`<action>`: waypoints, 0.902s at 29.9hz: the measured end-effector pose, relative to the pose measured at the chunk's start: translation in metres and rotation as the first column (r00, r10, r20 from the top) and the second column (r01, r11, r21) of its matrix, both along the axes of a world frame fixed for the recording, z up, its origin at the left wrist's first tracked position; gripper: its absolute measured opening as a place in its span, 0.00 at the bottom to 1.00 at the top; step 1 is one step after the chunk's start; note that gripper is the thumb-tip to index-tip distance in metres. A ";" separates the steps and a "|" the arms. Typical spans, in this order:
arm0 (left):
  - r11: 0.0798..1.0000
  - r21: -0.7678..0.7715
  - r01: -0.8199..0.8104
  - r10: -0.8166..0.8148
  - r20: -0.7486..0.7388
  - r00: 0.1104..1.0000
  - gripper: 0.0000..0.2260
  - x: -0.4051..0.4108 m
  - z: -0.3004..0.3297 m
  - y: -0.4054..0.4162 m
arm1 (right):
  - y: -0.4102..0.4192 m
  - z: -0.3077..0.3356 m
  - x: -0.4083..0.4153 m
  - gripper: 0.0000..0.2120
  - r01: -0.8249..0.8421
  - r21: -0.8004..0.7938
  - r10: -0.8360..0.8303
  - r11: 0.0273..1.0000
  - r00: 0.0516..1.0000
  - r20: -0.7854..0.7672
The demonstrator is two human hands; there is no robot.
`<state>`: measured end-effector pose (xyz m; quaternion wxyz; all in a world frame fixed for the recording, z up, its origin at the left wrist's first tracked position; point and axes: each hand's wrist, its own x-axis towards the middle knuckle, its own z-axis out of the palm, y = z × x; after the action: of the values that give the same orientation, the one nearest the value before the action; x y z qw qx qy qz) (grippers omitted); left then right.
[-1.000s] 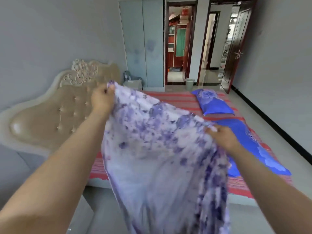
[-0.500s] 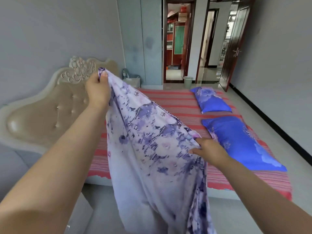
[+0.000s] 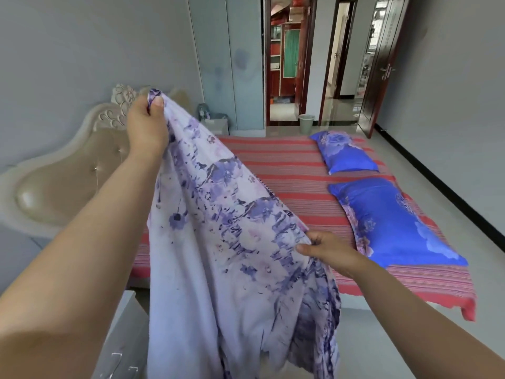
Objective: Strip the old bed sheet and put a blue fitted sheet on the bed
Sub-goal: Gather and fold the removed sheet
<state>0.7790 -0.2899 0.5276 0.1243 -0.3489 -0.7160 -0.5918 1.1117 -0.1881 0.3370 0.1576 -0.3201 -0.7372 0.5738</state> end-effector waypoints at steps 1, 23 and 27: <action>1.000 -0.002 -0.008 0.008 0.026 1.000 0.12 -0.006 -0.003 -0.002 | 0.001 -0.002 0.001 0.26 -0.034 -0.090 0.033 0.995 0.999 -0.009; 0.990 0.009 -0.143 0.139 0.169 0.976 0.15 -0.045 -0.049 -0.041 | 0.000 0.036 -0.004 0.14 -0.043 0.039 0.042 0.998 0.999 0.034; 0.984 -0.075 -0.159 0.168 0.150 0.974 0.14 -0.046 -0.039 -0.038 | -0.007 0.041 -0.011 0.09 -0.035 -0.241 0.028 0.970 0.999 -0.036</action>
<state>0.7328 -0.3283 0.4883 0.1052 -0.2451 -0.7680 -0.5822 1.1009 -0.1950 0.3776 0.1203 -0.3158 -0.6642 0.6668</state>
